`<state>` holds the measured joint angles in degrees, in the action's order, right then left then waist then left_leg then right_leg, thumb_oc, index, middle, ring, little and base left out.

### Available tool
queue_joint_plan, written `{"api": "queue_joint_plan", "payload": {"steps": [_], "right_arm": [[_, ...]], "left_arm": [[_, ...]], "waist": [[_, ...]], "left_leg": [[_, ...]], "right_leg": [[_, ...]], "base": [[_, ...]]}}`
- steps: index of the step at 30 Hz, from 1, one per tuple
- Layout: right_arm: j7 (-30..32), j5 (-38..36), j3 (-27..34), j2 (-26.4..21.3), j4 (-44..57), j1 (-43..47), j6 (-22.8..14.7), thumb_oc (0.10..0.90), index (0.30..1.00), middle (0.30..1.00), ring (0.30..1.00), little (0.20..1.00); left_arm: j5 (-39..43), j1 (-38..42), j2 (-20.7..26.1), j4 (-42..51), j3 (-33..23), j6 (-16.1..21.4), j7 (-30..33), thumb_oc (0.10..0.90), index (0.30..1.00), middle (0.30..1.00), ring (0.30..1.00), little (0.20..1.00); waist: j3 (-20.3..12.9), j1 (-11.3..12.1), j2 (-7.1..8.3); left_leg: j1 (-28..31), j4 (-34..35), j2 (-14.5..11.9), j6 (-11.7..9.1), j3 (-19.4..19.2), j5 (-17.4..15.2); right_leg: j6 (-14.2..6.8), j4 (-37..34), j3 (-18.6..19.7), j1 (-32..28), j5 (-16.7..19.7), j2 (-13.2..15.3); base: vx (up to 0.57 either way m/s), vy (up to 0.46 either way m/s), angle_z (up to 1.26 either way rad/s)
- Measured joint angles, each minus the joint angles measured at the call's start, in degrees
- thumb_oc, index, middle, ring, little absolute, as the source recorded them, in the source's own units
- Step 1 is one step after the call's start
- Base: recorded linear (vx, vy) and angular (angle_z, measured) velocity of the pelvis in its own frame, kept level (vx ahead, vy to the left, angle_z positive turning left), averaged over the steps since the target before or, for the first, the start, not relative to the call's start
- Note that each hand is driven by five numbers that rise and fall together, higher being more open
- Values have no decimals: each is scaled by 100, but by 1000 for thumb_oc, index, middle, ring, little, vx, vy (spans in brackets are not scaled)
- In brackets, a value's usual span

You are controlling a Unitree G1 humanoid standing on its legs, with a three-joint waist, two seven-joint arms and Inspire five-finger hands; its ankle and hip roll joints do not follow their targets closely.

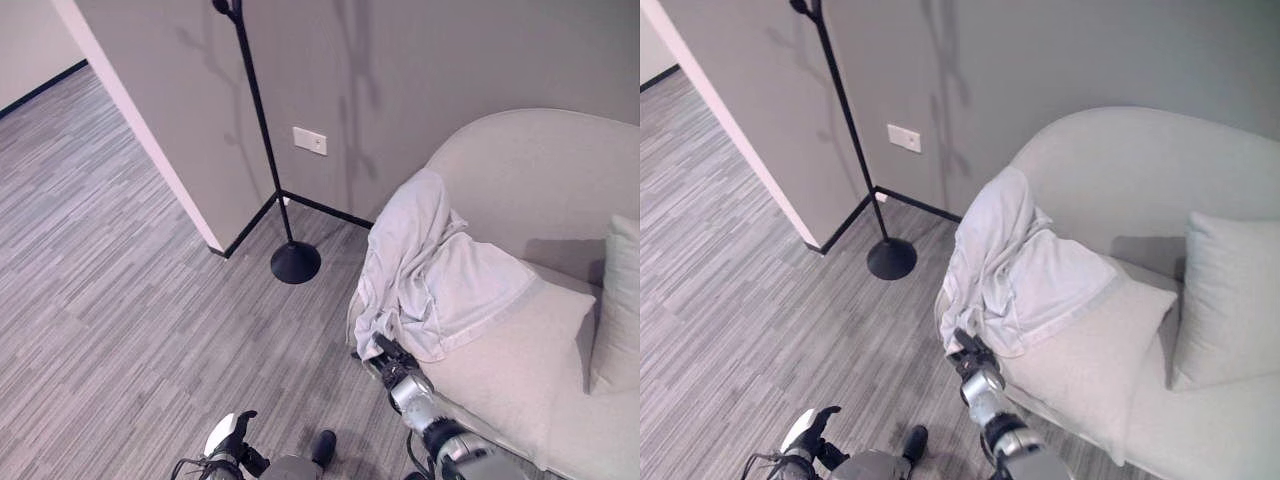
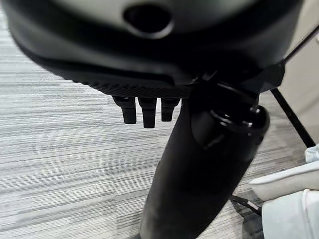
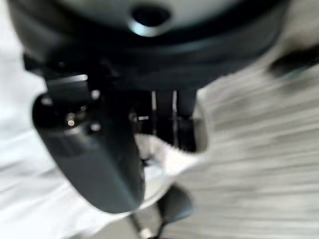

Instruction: Hang the clothes on the sofa on the clothes rack.

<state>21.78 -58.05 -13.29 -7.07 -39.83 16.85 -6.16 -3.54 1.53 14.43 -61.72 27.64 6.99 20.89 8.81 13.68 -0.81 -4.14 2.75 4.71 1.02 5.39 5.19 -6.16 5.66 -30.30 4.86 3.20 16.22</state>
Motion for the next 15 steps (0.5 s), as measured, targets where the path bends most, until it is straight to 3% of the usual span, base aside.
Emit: {"api": "queue_joint_plan", "payload": {"steps": [5, 8, 12, 15], "right_arm": [[-65, 878, -18, -1624, 2592, -155, -149, 400, 300, 300, 300, 300], [-121, 1642, 623, -1978, 3121, 301, -509, 400, 300, 300, 300, 300], [187, 2803, 741, -2450, 3628, 1181, -385, 400, 300, 300, 300, 300], [335, 3150, 554, -2711, 3587, 1865, -164, 400, 300, 300, 300, 300]], "left_arm": [[260, -207, 115, 922, -332, 25, -36, 800, 900, 900, 900, 900], [443, -117, 236, 1547, -561, 78, -69, 800, 900, 900, 900, 900], [621, -30, 389, 3098, -1011, 159, -149, 800, 900, 900, 900, 900], [792, 55, 382, 3416, -1202, 147, -100, 800, 900, 900, 900, 900]], "waist": [[15, -192, 71], [-4, -367, 159], [-24, -615, 128], [-54, -661, 128]], "left_leg": [[374, 233, -71, 28, -255, 14], [601, 233, -162, 79, -441, -51], [922, 232, -259, 16, -673, -136], [1034, 232, -305, -1, -890, -155]], "right_leg": [[-71, -188, 207, -206, 83, -108], [-51, -235, 352, -345, 104, -207], [13, -541, 539, -669, 189, -386], [51, -718, 730, -750, 261, -487]], "base": [[55, -11, -28], [83, -28, -35], [68, -36, -28], [17, -29, -36]]}}
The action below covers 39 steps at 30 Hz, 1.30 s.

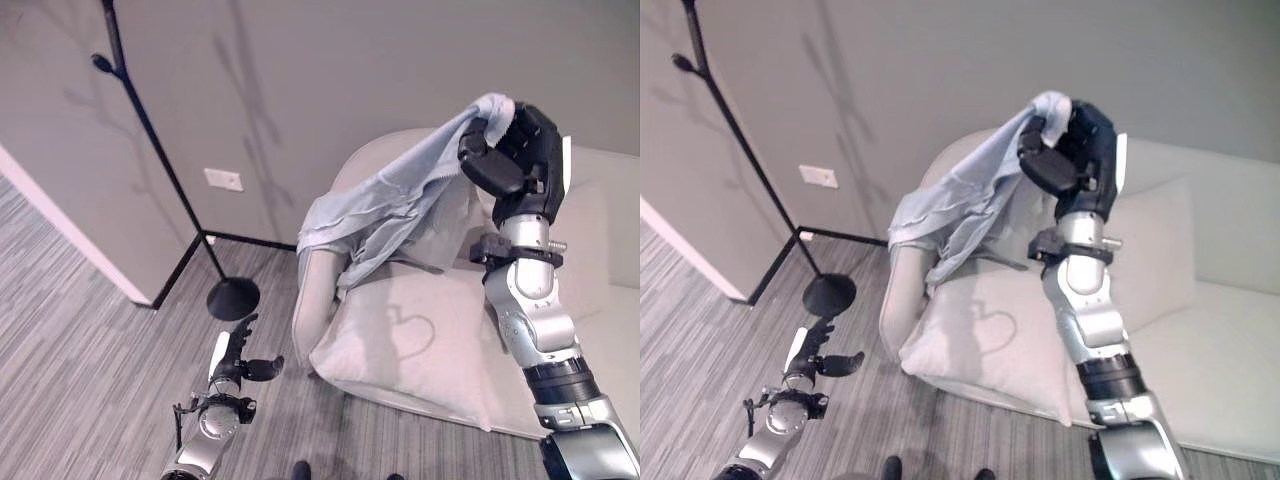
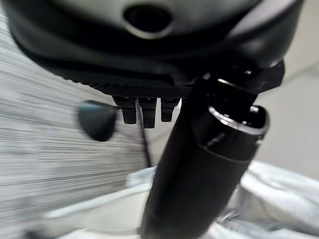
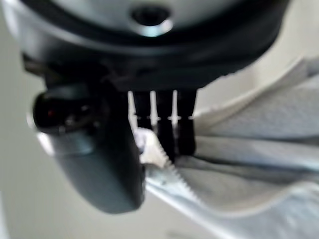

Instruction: Hang the clothes on the sofa on the clothes rack.

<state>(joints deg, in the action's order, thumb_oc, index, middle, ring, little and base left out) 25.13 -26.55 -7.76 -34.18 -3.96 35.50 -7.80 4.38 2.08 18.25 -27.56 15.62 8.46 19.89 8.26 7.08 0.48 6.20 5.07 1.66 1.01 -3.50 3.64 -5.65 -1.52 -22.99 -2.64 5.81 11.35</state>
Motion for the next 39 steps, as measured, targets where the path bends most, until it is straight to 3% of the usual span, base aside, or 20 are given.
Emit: {"api": "queue_joint_plan", "payload": {"steps": [6, 9, 16, 19, 25, 30, 33, 39], "right_arm": [[408, 643, -135, -594, -106, 1251, 24, 400, 300, 300, 300, 300], [547, 897, -479, -994, -844, 2331, 104, 400, 300, 300, 300, 300], [1230, 1080, -981, -1299, -2130, 4081, 43, 400, 300, 300, 300, 300], [1416, 1080, -1036, -1301, -2125, 4207, -112, 400, 300, 300, 300, 300], [1499, 950, -1832, -1305, -3116, 5205, -121, 400, 300, 300, 300, 300], [1530, 717, -2177, -1305, -3407, 5677, -121, 400, 300, 300, 300, 300], [1518, 689, -2356, -1266, -3412, 5774, -129, 400, 300, 300, 300, 300], [1512, 346, -2554, -546, -3599, 5838, -174, 400, 300, 300, 300, 300]], "left_arm": [[-168, 282, 12, 198, 3, 40, 368, 800, 900, 900, 900, 900], [-460, 594, 41, 201, 14, 68, 717, 800, 900, 900, 900, 900], [-1385, 1171, 436, 395, 95, 175, 1633, 800, 900, 900, 900, 900], [-1602, 1215, 557, 558, 92, 250, 1943, 800, 900, 900, 900, 900], [-1852, 1251, 844, 1212, -29, 255, 2221, 800, 900, 900, 900, 900], [-1833, 1260, 842, 1749, -57, 355, 2235, 800, 900, 900, 900, 900], [-1386, 1263, 729, 1849, 10, 499, 2186, 800, 900, 900, 900, 900], [-532, 1991, 141, 997, 1126, 592, 1766, 800, 900, 900, 900, 900]], "waist": [[-37, -115, 14], [-48, -131, 32], [-173, -229, 144], [-284, -309, 187], [-351, -294, 240], [-459, -324, 277], [-507, -354, 283], [-621, -503, 282]], "left_leg": [[118, 0, -117, -73, -144, -52], [134, 1, -145, -73, -193, -54], [162, 1, -206, -89, -257, -64], [161, 1, -205, -97, -281, -71], [120, 2, -261, -127, -529, -90], [55, 1, -320, -144, -551, -91], [53, 1, -342, -161, -569, -103], [46, 1, -361, -177, -640, -99]], "right_leg": [[95, -279, 151, -157, 137, -189], [143, -363, 199, -184, 209, -244], [166, -377, 300, -168, 221, -310], [167, -379, 327, -155, 221, -313], [217, -424, 570, 3, 259, -391], [260, -425, 611, 87, 276, -459], [269, -424, 638, 107, 282, -491], [287, -423, 712, 152, 292, -517]], "base": [[24, -48, -16], [-4, -31, -9], [4, -46, -8], [0, -76, -7], [-7, -85, -20], [-5, -83, -6], [-35, -105, -8], [-13, -58, -6]]}}
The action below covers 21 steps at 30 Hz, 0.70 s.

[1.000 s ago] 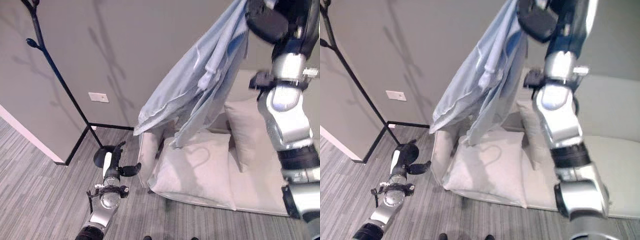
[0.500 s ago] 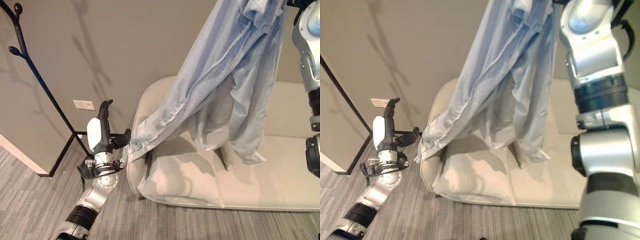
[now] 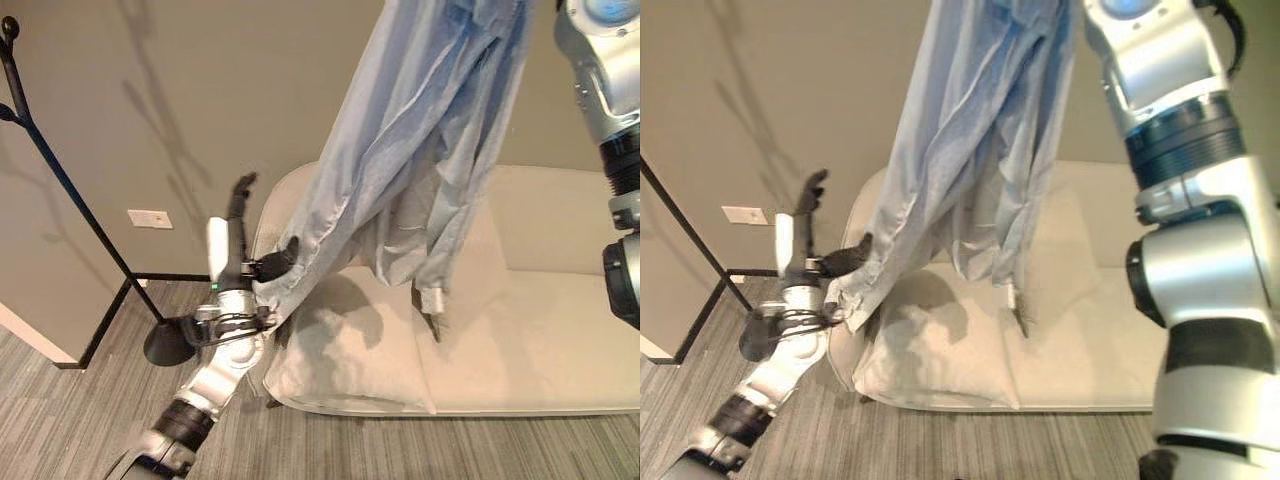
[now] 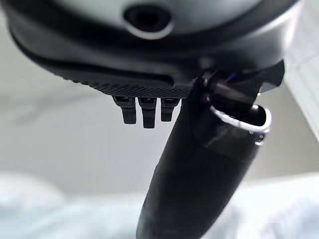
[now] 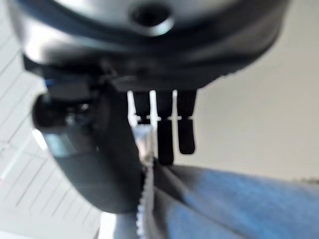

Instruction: Hang the clothes on the sofa on the clothes rack.

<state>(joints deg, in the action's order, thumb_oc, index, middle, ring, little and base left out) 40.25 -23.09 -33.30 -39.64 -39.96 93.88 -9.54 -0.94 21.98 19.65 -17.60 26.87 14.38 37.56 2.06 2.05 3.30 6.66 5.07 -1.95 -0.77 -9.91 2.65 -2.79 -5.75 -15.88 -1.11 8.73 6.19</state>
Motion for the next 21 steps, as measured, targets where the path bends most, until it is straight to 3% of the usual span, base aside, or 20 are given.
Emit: {"api": "queue_joint_plan", "payload": {"steps": [2, 3, 5, 6, 7, 9, 12, 16, 18, 19, 21], "right_arm": [[4, -70, -1, 238, 0, 13, -17, 400, 300, 300, 300, 300], [2, -220, -2, 472, 5, 41, -44, 400, 300, 300, 300, 300], [-20, -394, -58, 1098, 511, 64, -119, 400, 300, 300, 300, 300], [-75, -475, -232, 1120, 1108, 61, -144, 400, 300, 300, 300, 300], [-136, -480, -321, 1120, 1530, 52, -179, 400, 300, 300, 300, 300], [-196, -477, -566, 1119, 2247, 30, -240, 400, 300, 300, 300, 300], [-268, -458, -893, 1016, 2695, 19, -408, 400, 300, 300, 300, 300], [-276, -452, -902, 369, 2719, 18, -506, 400, 300, 300, 300, 300], [-280, -452, -901, 116, 2717, 18, -514, 400, 300, 300, 300, 300], [-350, -446, -900, -212, 2738, -1, -526, 400, 300, 300, 300, 300], [-386, -441, -874, -596, 2794, -100, -567, 400, 300, 300, 300, 300]], "left_arm": [[230, 232, -239, -334, 332, 52, -136, 800, 900, 900, 900, 900], [437, 756, -537, -1086, 719, 57, -279, 800, 900, 900, 900, 900], [544, 1901, -1150, -2557, 1120, -64, -329, 800, 900, 900, 900, 900], [558, 2360, -1452, -3080, 1110, -85, -310, 800, 900, 900, 900, 900], [561, 2604, -1573, -3306, 1098, -79, -304, 800, 900, 900, 900, 900], [581, 2946, -1705, -3692, 844, -73, -300, 400, 300, 300, 300, 300], [889, 2960, -1743, -3771, 477, -88, -305, 400, 300, 300, 300, 300], [1227, 2508, -1675, -3648, 6, -115, -298, 400, 300, 300, 300, 300], [1239, 2070, -1452, -3291, -37, -123, -275, 400, 300, 300, 300, 300], [1242, 1574, -1289, -2680, -237, -160, -278, 400, 300, 300, 300, 300], [1240, 856, -1071, -1788, -514, -172, -268, 400, 300, 300, 300, 300]], "waist": [[-9, -127, 4], [-13, -238, -2], [-16, -706, -5], [-34, -976, -36], [-50, -1103, -63], [-80, -1230, -118], [-187, -1427, -313], [-193, -1382, -366], [-189, -1362, -373], [-178, -1301, -407], [-178, -1157, -408]], "left_leg": [[-2, 0, -3, -2, -51, 0], [-3, -1, -4, -7, -74, 4], [-21, -1, -23, -23, -240, -4], [-75, -2, -31, -24, -292, -5], [-98, -2, -35, -26, -379, -6], [-64, -2, -41, -26, -549, -6], [64, 2, -94, -31, -563, -5], [107, 5, -264, -106, -652, -38], [85, 7, -335, -151, -640, -61], [38, 6, -430, -279, -574, -109], [-27, 13, -473, -322, -508, -84]], "right_leg": [[3, 0, 46, 29, -1, -7], [5, 0, 64, 42, 1, -8], [8, 2, 231, 159, 10, -39], [34, 2, 310, 242, 28, -62], [65, 2, 417, 316, 54, -83], [94, 15, 684, 430, 118, -123], [131, 42, 1001, 452, 136, -219], [220, 39, 1094, 468, 137, -402], [248, 36, 1050, 471, 101, -464], [274, 18, 962, 482, 101, -536], [313, 0, 873, 473, 80, -555]], "base": [[-11, -86, -12], [-7, -107, -15], [-16, -101, -38], [-27, -72, -48], [-28, -58, -46], [-18, -31, -77], [-17, -48, -69], [-29, -78, -15], [-26, -77, 12], [-24, -72, 22], [-28, -69, 25]]}}
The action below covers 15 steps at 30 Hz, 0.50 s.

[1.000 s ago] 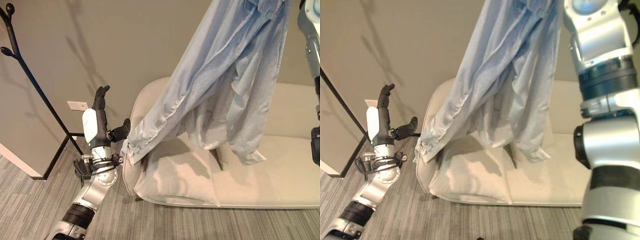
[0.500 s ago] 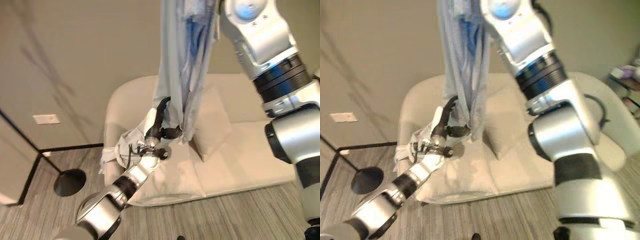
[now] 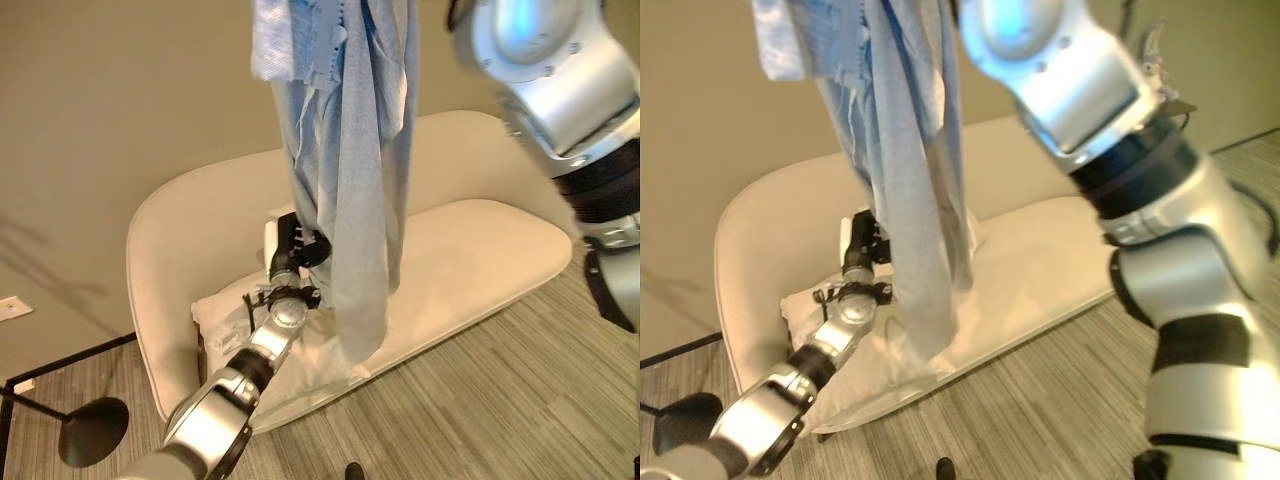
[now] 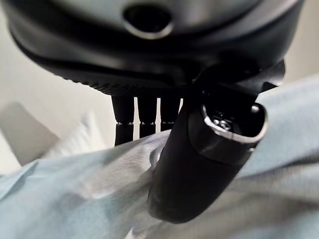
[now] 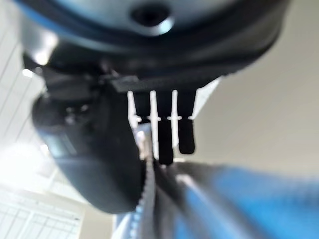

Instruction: Hang the clothes on the sofa on the clothes rack.

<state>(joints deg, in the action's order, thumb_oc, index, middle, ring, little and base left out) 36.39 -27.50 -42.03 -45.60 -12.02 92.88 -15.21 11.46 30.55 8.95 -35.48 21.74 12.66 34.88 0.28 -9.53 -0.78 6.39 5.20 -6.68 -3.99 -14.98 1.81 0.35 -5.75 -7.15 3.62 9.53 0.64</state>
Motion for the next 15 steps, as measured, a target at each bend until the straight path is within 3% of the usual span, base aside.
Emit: {"api": "queue_joint_plan", "payload": {"steps": [2, 5, 8, 10, 11, 12, 15], "right_arm": [[-16, 15, 125, -260, 75, -141, -2, 400, 300, 300, 300, 300], [-118, 249, 542, -1046, 618, -656, -170, 400, 300, 300, 300, 300], [-195, 384, 1001, -1240, 678, -1029, -208, 400, 300, 300, 300, 300], [-320, 492, 1648, -1251, 1071, -1977, -238, 400, 300, 300, 300, 300], [-390, 651, 2314, -1257, 1519, -2824, -323, 400, 300, 300, 300, 300], [-398, 724, 2386, -1255, 1574, -2969, -339, 400, 300, 300, 300, 300], [-497, 1129, 3362, -1225, 2028, -4344, -190, 400, 300, 300, 300, 300]], "left_arm": [[-41, -392, 221, 361, -246, -17, 175, 400, 300, 300, 300, 300], [-337, -1671, 660, 2027, -1036, -33, 150, 400, 300, 300, 300, 300], [-735, -2458, 976, 2526, -1881, -35, 228, 400, 300, 300, 300, 300], [-1100, -3205, 1191, 3153, -2685, -49, 254, 400, 300, 300, 300, 300], [-1335, -3724, 1284, 3580, -3087, -44, 260, 400, 300, 300, 300, 300], [-1386, -3791, 1248, 3595, -3221, -50, 383, 400, 300, 300, 300, 300], [-1778, -3915, 1237, 3936, -3890, -45, 621, 400, 300, 300, 300, 300]], "waist": [[-3, 283, -55], [2, 485, -50], [15, 823, -110], [93, 1082, -152], [231, 1189, -170], [301, 1290, -243], [652, 1653, -462]], "left_leg": [[-60, 12, -36, -10, 40, -12], [-187, -20, -118, -48, 304, 12], [-295, -125, -164, -76, 398, 28], [-397, -144, -160, -154, 619, 84], [-473, -192, -151, -143, 669, 73], [-518, -194, -128, -158, 726, 89], [-829, -332, -57, -214, 964, 172]], "right_leg": [[25, 2, -57, 10, -18, -15], [56, 35, -329, 18, -44, -49], [106, 0, -410, 21, -81, -72], [79, 0, -610, 39, -121, -41], [60, 0, -676, 65, -137, -20], [59, 18, -702, 71, -135, -2], [72, 48, -994, 110, -124, 61]], "base": [[-47, -85, 18], [-38, -64, 40], [-35, -58, 24], [-66, -68, 47], [-90, -41, 39], [-71, -7, 32], [-155, 25, 57]]}}
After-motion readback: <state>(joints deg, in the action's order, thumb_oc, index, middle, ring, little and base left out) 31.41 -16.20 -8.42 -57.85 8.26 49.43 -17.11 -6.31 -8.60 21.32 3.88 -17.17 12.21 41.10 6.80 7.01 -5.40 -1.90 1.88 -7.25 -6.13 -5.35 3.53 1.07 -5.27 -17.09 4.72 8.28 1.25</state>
